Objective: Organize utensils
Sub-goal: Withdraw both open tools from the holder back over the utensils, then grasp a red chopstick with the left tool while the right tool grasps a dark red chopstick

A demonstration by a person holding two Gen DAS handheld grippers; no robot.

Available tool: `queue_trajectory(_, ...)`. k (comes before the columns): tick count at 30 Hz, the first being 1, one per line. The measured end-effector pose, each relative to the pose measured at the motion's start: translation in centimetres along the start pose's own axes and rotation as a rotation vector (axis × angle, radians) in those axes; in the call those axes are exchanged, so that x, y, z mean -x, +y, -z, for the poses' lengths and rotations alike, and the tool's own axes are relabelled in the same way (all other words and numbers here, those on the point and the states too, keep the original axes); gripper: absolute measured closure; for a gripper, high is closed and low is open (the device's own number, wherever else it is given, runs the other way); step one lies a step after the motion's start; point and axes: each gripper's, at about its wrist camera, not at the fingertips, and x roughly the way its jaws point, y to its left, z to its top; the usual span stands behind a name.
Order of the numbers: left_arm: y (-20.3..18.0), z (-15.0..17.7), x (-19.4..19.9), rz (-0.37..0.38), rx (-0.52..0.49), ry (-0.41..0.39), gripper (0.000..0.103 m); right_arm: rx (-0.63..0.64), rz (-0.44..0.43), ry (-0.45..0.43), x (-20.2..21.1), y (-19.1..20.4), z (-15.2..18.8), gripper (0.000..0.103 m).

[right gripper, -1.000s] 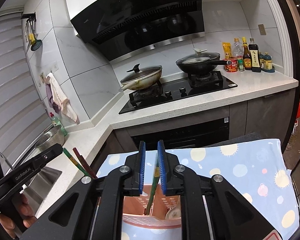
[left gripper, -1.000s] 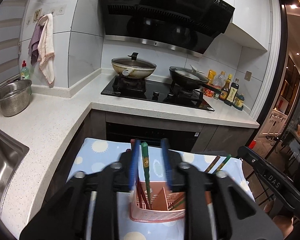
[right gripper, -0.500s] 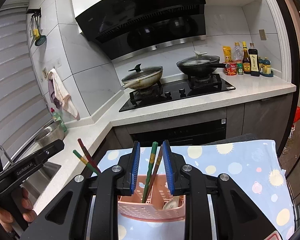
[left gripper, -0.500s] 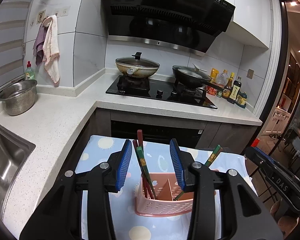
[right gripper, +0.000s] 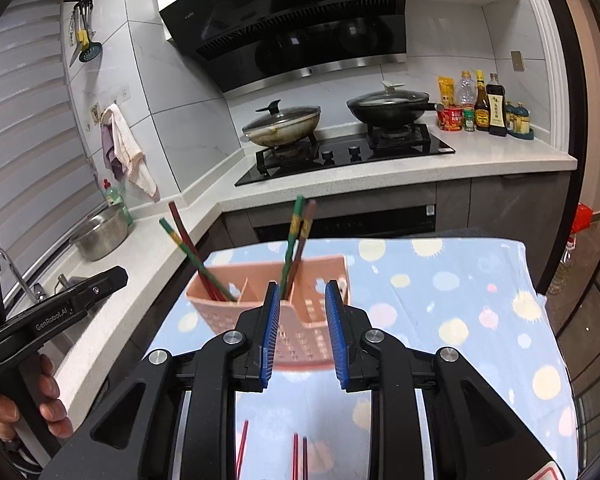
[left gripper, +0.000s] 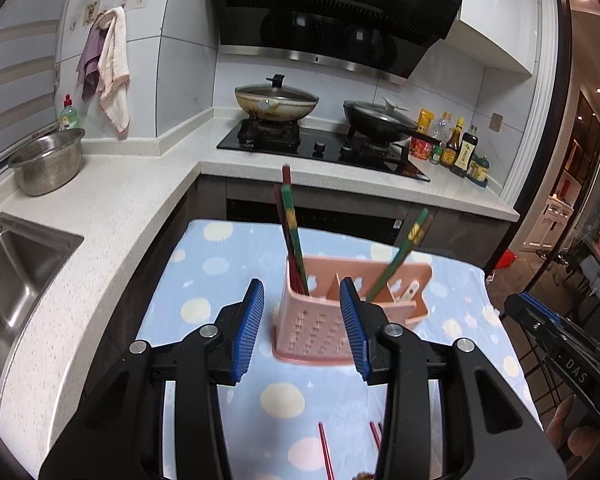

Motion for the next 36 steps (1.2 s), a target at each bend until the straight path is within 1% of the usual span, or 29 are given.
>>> queue_trajectory(9, -0.3, 5.7, 2.4, -0.004, -0.005, 0.074, 0.065, 0.008, 0.025, 0.084, 3.4, -0.8, 6.1, 0.079)
queue_trajectory(12, -0.3, 8.2, 2.8, -0.007, 0.001, 0.116, 0.065, 0.001, 0.034, 0.123, 4.4, -1.2, 8.7, 0.079)
queue_trajectory(18, -0.3, 13.4, 3.3, -0.017, 0.008, 0.21, 0.065, 0.013, 0.049, 0.226, 6.3, -2.0, 14.7, 0.079)
queue_trajectory(22, -0.7, 16.3, 3.7, -0.022, -0.011, 0.265, 0.065, 0.014, 0.05, 0.288, 7.0, -2.1, 18.4, 0.079)
queue_trajectory(31, -1.8, 21.8, 4.7, -0.019, -0.025, 0.358, 0.065, 0.044, 0.024, 0.389, 7.5, -1.0, 23.7, 0.079)
queue_trajectory(36, -2.2, 23.7, 5.0, -0.014, -0.027, 0.39, 0.065, 0.051, 0.009, 0.421, 7.3, -0.5, 25.0, 0.079)
